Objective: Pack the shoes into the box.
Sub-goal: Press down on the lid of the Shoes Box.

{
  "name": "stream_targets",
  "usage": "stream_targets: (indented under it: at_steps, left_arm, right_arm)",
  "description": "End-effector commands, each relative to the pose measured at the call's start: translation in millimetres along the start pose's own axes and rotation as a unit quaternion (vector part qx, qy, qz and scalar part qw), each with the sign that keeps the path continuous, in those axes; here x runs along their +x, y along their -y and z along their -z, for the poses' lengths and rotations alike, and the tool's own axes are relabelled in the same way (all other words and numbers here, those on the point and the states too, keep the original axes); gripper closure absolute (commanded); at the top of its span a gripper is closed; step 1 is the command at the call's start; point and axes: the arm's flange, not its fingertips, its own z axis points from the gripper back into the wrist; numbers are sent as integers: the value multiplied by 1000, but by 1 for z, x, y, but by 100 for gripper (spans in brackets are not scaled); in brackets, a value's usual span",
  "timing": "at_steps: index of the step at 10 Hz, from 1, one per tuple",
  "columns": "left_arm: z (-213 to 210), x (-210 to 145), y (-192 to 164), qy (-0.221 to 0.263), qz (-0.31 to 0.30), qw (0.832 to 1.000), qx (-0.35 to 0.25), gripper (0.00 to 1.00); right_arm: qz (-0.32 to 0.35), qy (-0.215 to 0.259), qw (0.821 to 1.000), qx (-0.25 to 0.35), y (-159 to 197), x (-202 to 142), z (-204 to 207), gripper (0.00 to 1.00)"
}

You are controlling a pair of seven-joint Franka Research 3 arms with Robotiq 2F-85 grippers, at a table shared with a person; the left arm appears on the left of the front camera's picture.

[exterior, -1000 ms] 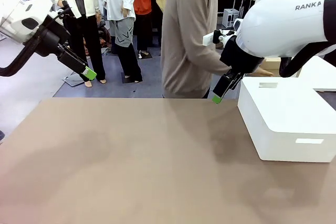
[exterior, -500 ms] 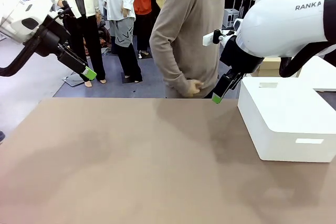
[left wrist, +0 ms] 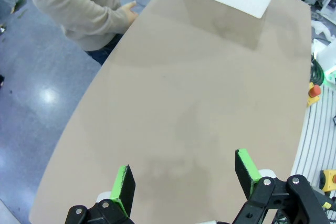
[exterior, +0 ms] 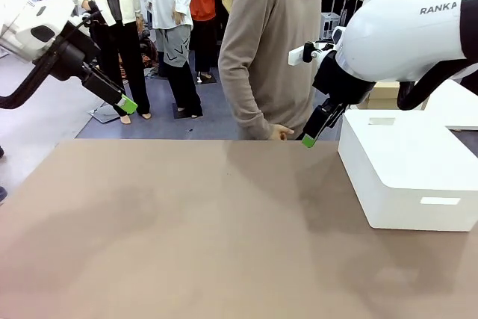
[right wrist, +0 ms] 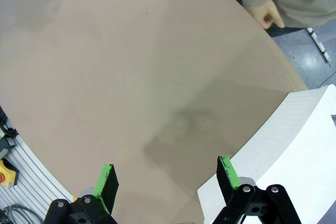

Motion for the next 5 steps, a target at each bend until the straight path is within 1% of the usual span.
stream_targets:
  at_steps: [1,5]
  left_arm:
    - [-1,-1,-1,-1,-1,1000,-1,0]
    - [-1,-1,-1,-1,-1,1000,-1,0]
  right_arm:
    - [1,0,1000,0,1,0,-1,0]
    - [1,0,1000,0,1,0,-1,0]
